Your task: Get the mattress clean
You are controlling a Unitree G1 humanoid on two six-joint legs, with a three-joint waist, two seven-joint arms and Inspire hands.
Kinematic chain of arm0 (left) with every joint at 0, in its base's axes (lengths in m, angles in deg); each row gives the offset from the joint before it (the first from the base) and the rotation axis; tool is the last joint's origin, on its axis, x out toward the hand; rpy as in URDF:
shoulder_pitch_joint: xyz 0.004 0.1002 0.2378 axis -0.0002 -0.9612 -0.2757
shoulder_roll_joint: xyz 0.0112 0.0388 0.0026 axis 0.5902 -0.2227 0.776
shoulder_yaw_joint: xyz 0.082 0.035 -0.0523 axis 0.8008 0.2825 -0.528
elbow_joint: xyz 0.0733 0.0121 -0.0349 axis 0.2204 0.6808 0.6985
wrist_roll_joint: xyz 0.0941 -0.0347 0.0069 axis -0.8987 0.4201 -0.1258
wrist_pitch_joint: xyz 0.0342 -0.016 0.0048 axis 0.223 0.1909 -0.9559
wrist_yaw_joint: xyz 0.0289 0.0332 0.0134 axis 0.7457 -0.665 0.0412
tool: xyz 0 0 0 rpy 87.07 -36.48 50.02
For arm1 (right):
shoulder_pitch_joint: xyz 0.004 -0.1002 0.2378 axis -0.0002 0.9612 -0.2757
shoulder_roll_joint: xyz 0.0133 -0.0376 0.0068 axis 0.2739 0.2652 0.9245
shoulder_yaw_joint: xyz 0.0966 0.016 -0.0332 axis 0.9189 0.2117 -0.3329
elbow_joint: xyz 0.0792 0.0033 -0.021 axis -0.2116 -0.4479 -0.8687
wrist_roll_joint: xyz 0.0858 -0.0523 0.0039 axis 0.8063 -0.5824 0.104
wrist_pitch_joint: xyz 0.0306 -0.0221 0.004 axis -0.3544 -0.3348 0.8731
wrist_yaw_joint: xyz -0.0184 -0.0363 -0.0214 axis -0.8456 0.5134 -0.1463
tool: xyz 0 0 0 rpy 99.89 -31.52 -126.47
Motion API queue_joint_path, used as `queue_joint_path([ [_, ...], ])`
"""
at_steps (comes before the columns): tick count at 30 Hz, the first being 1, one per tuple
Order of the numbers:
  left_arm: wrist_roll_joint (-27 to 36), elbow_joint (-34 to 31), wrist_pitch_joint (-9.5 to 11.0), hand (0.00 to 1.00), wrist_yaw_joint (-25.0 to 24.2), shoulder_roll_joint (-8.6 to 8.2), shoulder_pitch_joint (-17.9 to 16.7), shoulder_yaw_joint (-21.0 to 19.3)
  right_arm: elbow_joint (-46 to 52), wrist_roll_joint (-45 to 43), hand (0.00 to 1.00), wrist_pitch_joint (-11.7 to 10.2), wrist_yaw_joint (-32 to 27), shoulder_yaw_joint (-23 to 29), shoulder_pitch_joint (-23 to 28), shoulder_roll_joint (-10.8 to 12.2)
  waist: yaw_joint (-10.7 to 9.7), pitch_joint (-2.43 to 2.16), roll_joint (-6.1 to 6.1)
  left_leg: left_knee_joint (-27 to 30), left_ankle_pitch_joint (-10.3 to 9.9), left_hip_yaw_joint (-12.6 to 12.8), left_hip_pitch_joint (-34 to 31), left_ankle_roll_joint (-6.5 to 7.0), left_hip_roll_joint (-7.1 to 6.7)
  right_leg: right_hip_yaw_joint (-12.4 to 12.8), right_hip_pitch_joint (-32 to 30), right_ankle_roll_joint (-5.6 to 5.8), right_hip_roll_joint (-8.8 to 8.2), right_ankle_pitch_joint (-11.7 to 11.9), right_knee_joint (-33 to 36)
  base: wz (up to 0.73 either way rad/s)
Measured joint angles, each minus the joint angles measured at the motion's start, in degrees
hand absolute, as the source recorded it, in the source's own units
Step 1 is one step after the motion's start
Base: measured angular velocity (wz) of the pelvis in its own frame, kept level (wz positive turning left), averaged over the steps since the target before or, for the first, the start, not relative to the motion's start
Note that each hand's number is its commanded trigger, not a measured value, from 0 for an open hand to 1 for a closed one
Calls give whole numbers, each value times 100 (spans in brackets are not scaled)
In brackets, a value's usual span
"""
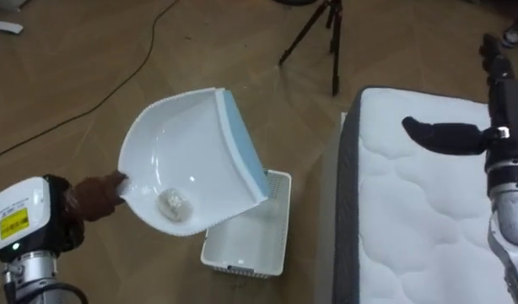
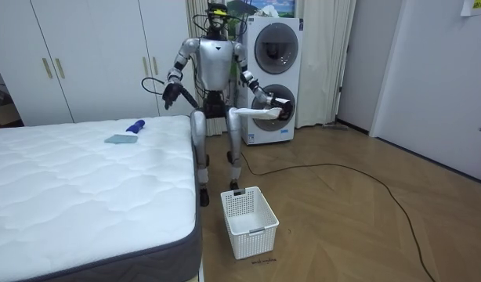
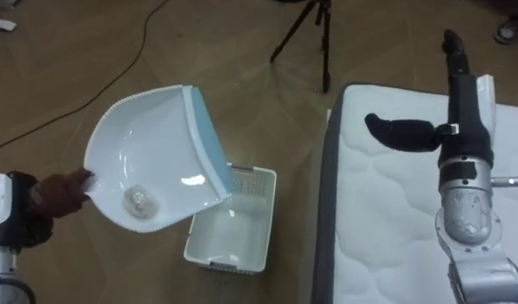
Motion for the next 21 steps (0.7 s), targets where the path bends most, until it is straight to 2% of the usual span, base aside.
queue_joint_path([
  [1, 3, 209, -1, 100, -76, 99, 211, 164, -227, -54, 0, -20, 10, -127, -28, 0, -72, 10, 18, -3, 50, 105, -77, -5, 36, -112, -9, -9, -33, -37, 9, 71],
  [2, 5, 299, 1, 100, -172, 188, 390, 307, -347, -130, 0, -23, 34, -183, -33, 2, -102, 22, 48, 6, 85, 335, -191, 10, 116, -109, -94, -11, -47, -78, 27, 48],
  [3, 20, 327, 12, 100, -202, 242, 470, 383, -383, -167, 0, -24, 49, -188, -50, 2, -102, 21, 63, 11, 102, 428, -254, 20, 143, -106, -176, -13, -59, -84, 60, 22],
  [4, 108, 450, 97, 100, -263, 348, 624, 478, -440, -210, 0, -30, 70, -225, -129, 2, -94, 29, 99, 6, 139, 491, -411, 36, 143, -107, -355, -16, -91, -89, 161, 0],
  [8, 118, 744, 93, 100, -597, 630, 1050, 774, -920, -526, 0, -124, 235, -455, -387, 7, -151, 64, 198, -2, 191, 561, -673, 93, 104, -95, -707, 16, -215, -110, 385, 6],
  [9, 128, 754, 92, 100, -668, 695, 1152, 848, -930, -616, 0, -124, 254, -532, -412, 7, -173, 90, 242, -1, 204, 593, -770, 114, 80, -85, -808, 31, -247, -131, 418, 5],
  [12, 127, 784, 71, 100, -838, 757, 1302, 1002, -931, -658, 0, -125, 301, -727, -473, 25, -254, 122, 371, -13, 238, 642, -937, 171, 1, -61, -1022, 79, -351, -160, 534, 4],
  [15, 113, 948, 65, 100, -1079, 804, 1536, 1273, -940, -796, 0, -128, 299, -914, -498, 40, -304, 115, 495, -23, 273, 778, -1116, 227, -18, -55, -1228, 101, -428, -173, 601, 3],
  [17, 113, 956, 55, 100, -1153, 863, 1557, 1315, -964, -988, 0, -128, 302, -1024, -501, 60, -317, 112, 531, -18, 280, 814, -1215, 239, -23, -54, -1357, 103, -444, -173, 636, -7],
  [21, 112, 1014, -131, 100, -1305, 949, 1570, 1531, -1244, -1279, 0, -95, 303, -1251, -512, 127, -384, 115, 588, -2, 282, 849, -1371, 239, -15, -47, -1571, 102, -457, -174, 729, -3],
])
